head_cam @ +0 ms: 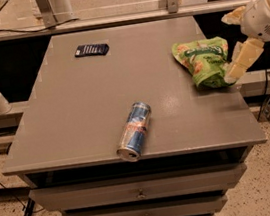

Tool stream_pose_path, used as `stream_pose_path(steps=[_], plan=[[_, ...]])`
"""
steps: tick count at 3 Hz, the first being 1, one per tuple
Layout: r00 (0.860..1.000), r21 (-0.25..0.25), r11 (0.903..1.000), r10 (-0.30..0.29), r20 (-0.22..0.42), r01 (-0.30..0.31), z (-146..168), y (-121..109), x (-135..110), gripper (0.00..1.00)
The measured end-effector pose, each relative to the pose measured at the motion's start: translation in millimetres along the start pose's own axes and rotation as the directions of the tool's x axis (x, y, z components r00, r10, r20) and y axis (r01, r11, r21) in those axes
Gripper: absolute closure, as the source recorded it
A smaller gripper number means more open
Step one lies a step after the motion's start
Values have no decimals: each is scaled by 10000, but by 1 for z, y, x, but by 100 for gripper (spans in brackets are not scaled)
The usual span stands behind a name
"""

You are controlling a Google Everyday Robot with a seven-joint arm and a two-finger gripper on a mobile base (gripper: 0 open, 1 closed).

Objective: Move green rice chip bag near rxbar blueberry

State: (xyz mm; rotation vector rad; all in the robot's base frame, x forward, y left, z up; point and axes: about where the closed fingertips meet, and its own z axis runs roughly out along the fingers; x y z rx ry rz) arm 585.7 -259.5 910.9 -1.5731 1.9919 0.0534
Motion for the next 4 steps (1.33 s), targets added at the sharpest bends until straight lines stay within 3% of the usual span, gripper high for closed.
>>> stream_pose_path(steps=[1,2,4], plan=[[9999,-127,9999,108,-17,-108,36,-16,15,0],[9987,-393,9982,447,-247,-456,57,-13,31,16],[9945,-484,9936,1009,-291,-1022,60,-17,40,64]])
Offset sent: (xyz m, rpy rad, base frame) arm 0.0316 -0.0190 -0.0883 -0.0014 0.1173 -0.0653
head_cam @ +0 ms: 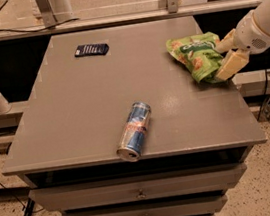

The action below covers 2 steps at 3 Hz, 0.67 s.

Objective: Move green rice chip bag near rxbar blueberry

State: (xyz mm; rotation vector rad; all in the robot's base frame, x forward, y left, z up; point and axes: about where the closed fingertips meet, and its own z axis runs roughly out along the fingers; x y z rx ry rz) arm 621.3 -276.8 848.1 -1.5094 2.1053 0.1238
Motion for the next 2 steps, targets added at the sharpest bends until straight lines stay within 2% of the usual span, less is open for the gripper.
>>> stream_pose_path(steps=[1,2], plan=[[9995,101,9999,63,306,-67,-15,-11,-17,87],[9973,179,9998,-49,731,36,-31,-20,-45,100]])
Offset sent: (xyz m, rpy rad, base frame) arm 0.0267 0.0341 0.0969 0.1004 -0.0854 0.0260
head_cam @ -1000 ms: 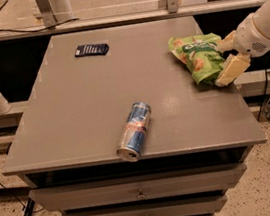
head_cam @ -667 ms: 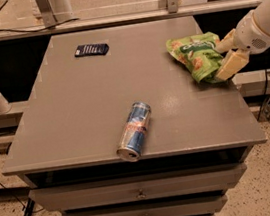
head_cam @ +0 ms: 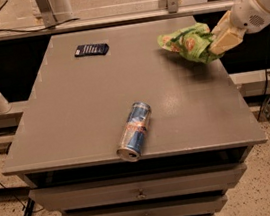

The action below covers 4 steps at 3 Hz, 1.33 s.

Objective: Move green rice chip bag near rxbar blueberry

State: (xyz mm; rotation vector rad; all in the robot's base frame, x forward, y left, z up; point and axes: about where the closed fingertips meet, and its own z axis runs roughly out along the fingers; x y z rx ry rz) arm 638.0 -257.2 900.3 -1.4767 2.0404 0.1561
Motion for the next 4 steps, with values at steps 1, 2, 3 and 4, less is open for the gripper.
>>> stream_pose_path(steps=[1,2,3,4], plan=[[9978,-142,9994,-316,575,325,-4,-3,-37,100],[9921,-68,9959,-888,886,897,5,-4,-73,100],[9920,-74,9959,-895,893,906,6,-4,-74,100],[9894,-38,9943,-1056,1002,1065,10,-1,-76,100]])
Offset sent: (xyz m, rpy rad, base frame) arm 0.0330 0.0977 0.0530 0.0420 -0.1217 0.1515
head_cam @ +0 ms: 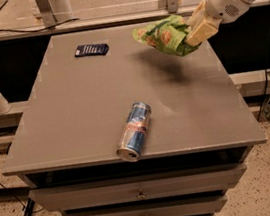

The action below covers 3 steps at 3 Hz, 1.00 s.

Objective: Move green rice chip bag near rxbar blueberry

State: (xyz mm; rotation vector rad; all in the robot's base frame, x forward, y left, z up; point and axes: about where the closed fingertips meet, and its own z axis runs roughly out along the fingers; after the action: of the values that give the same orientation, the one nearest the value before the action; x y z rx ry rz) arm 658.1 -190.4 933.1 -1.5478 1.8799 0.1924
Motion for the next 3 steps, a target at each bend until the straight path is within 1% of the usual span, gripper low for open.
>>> stream_pose_path(steps=[1,2,3], plan=[[9996,489,9985,-267,89,262,28,-16,-15,100],[9985,1549,9865,-553,47,539,61,-54,-37,100],[9963,2103,9739,-863,-29,850,88,-79,-65,100]])
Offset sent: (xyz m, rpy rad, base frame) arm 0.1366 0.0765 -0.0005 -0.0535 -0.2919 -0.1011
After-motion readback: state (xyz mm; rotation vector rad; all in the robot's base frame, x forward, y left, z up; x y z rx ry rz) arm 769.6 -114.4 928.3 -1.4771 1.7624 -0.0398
